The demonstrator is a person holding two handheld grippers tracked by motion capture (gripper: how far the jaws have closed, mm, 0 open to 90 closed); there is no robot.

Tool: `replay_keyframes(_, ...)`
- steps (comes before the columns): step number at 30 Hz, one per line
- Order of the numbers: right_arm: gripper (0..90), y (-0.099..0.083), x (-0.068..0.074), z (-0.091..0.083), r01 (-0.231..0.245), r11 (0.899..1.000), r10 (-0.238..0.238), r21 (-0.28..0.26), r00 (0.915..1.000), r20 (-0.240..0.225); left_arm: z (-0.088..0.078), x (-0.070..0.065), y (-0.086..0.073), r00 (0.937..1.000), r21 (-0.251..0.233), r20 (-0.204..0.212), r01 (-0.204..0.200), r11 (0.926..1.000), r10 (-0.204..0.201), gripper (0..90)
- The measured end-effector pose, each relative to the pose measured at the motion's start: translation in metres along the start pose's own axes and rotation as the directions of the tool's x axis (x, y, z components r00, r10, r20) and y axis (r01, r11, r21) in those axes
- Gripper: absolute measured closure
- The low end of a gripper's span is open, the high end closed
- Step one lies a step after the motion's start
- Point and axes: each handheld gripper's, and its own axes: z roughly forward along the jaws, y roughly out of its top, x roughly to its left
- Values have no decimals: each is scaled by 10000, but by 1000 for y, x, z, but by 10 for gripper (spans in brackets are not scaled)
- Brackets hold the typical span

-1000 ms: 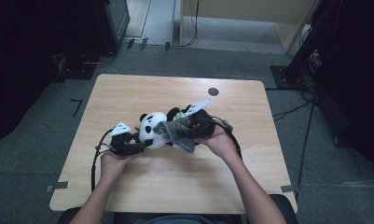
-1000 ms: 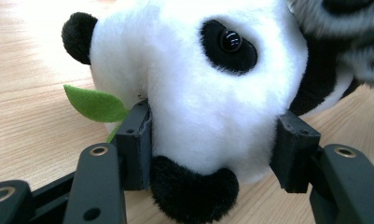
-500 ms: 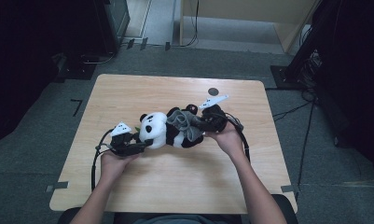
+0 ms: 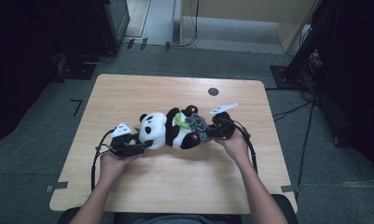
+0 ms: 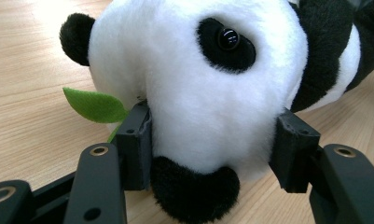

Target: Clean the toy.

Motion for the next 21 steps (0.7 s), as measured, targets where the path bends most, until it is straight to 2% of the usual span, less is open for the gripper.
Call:
replay_keyframes(1, 792, -5, -2, 2, -140, 9998, 139, 118, 9999, 46, 0, 0, 0, 10000, 1, -6, -33, 10000, 33, 408)
replay_keyframes(4, 791, -9, -4, 3, -224, 9997, 224, 16, 9997, -91, 0, 0, 0, 9998, 17, -68, -199, 9998, 199, 406)
replay_keyframes(7, 789, -10, -6, 5, -213, 9993, 208, 294, 9996, 181, 0, 0, 0, 9997, 28, -72, -224, 9997, 224, 405)
replay_keyframes(10, 788, -11, -8, 3, -301, 9991, 294, 306, 9992, 258, 0, 0, 0, 9998, 30, -61, -210, 9998, 211, 404)
replay_keyframes(14, 789, -9, -9, -10, -545, 9985, 546, -29, 9984, 155, -1, 0, 0, 10000, 4, -42, -14, 10000, 15, 402)
replay_keyframes(17, 789, -6, -5, -28, -461, 9976, 474, -508, 9986, 233, -1, 0, 1, 10000, 6, -46, 32, 10000, -32, 401)
replay_keyframes(20, 789, -5, -3, -37, -350, 9974, 369, -629, 9989, 290, -1, 0, 1, 10000, 6, -56, 43, 10000, -43, 400)
replay_keyframes(21, 788, -4, 0, -45, -258, 9967, 282, -774, 9991, 302, -1, 0, 1, 10000, 12, -59, 22, 10000, -22, 399)
